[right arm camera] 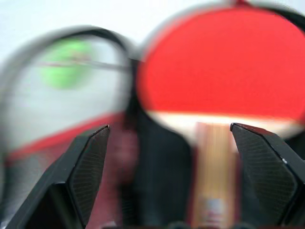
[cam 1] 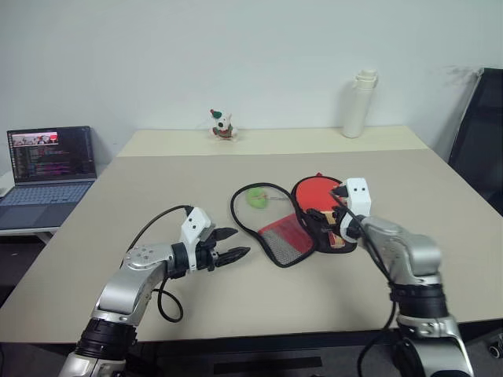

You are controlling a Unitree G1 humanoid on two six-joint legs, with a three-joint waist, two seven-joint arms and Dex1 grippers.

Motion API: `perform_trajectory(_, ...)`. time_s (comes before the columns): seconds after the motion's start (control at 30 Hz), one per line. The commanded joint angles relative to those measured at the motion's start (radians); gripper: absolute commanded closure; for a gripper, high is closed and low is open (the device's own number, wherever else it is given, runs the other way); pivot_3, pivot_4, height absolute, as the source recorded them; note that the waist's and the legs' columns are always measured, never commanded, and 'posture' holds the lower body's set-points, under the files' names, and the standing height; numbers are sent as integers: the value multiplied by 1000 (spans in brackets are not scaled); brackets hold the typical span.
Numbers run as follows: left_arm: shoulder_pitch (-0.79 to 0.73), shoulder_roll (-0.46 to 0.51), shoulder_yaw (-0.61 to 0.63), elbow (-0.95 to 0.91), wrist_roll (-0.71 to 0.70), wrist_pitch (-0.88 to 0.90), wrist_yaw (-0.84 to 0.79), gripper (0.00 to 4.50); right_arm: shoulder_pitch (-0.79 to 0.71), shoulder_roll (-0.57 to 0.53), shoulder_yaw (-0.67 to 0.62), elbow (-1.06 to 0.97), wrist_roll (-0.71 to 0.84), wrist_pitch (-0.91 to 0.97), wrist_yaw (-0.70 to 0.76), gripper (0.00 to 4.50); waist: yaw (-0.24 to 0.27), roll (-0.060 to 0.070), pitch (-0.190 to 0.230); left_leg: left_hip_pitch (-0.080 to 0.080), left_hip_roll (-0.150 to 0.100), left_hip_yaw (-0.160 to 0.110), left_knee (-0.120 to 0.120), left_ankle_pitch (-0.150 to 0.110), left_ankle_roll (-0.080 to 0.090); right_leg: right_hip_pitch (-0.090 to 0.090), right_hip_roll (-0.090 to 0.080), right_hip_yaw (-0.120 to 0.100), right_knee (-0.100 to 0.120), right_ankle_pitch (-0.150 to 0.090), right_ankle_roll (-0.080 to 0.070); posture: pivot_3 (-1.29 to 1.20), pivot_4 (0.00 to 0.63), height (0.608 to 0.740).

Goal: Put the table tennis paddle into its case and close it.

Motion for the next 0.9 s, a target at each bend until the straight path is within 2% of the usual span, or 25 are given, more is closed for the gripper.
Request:
perform_trajectory(0.03,-22,23,24,55,42,-43,25,1396,17,-90,-33,-153,105,62,111,12,1,0,0,0,0,0,0,0,0,0,0,0,0,0,0,0,150,740)
perform_trajectory(0.1,-37,31,14,98,71,-54,30,1811,28,-143,-52,-198,153,88,156,0,1,0,0,0,0,-1,0,0,0,1,0,-1,-1,0,0,0,150,740)
perform_trajectory(0.2,-74,25,-12,160,118,-66,45,2922,45,-220,-65,-248,206,104,216,0,2,0,0,0,0,-1,0,0,0,1,0,-1,-1,0,0,0,150,740)
perform_trajectory(0.33,-160,-38,-53,281,162,-90,65,4402,69,-287,-75,-275,244,106,259,0,4,-1,0,0,0,-1,0,0,0,1,0,-1,-1,0,0,0,150,740)
perform_trajectory(0.67,-335,-199,-83,584,233,-216,127,4456,129,-319,-99,-315,278,108,237,0,5,-2,1,0,-1,0,1,0,0,2,0,-1,-2,0,0,0,150,740)
perform_trajectory(0.9,-462,-286,-89,763,260,-322,112,4456,186,-362,-151,-342,301,120,225,0,12,-4,1,0,-2,0,2,0,0,3,-1,-2,-2,0,1,0,150,740)
